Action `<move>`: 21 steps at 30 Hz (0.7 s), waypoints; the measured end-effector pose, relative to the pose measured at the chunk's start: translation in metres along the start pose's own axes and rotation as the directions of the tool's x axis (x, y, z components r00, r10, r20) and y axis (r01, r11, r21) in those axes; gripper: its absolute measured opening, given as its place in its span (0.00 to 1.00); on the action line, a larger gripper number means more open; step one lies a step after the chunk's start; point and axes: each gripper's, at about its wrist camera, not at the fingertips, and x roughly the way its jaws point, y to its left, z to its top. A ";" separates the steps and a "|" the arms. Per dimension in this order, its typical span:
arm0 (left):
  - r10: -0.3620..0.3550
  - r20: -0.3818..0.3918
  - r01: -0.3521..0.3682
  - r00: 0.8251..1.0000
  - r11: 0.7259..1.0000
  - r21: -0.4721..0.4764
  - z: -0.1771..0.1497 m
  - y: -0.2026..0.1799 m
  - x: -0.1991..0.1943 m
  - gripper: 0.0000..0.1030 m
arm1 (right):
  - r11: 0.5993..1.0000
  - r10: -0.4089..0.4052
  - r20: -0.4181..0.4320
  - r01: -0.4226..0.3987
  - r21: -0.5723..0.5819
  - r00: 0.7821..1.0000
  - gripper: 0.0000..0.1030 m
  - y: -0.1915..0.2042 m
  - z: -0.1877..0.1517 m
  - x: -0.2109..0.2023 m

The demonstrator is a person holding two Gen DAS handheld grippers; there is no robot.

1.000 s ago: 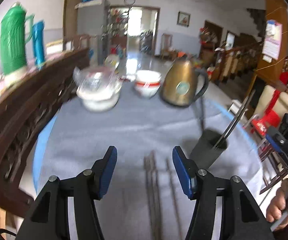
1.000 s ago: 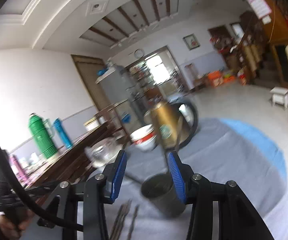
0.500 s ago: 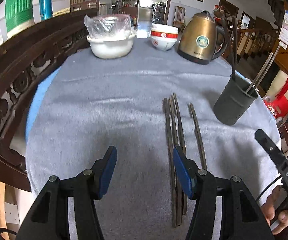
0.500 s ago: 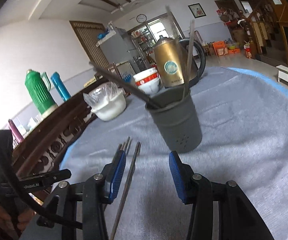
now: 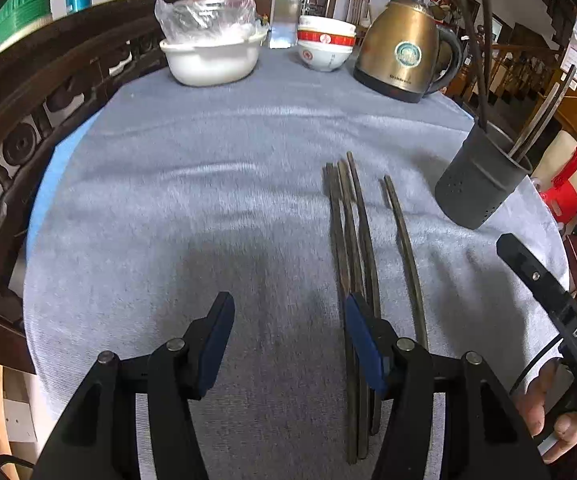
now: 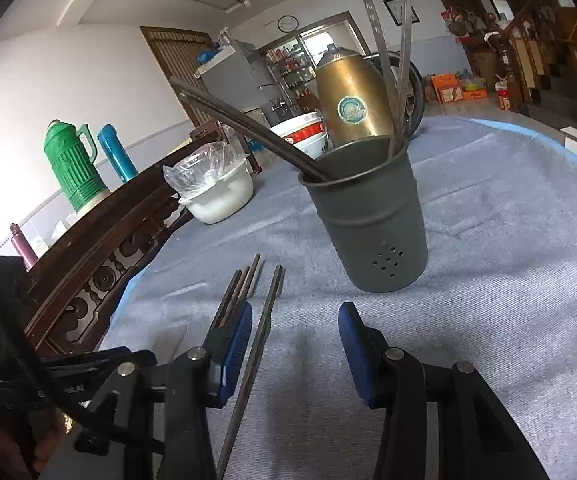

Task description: Organize utensils

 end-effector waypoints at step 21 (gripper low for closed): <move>0.017 -0.040 -0.015 0.999 0.999 0.044 0.012 -0.015 0.029 0.57 | 0.983 0.071 -0.028 -0.065 0.173 0.997 0.47 -0.034 -0.002 0.011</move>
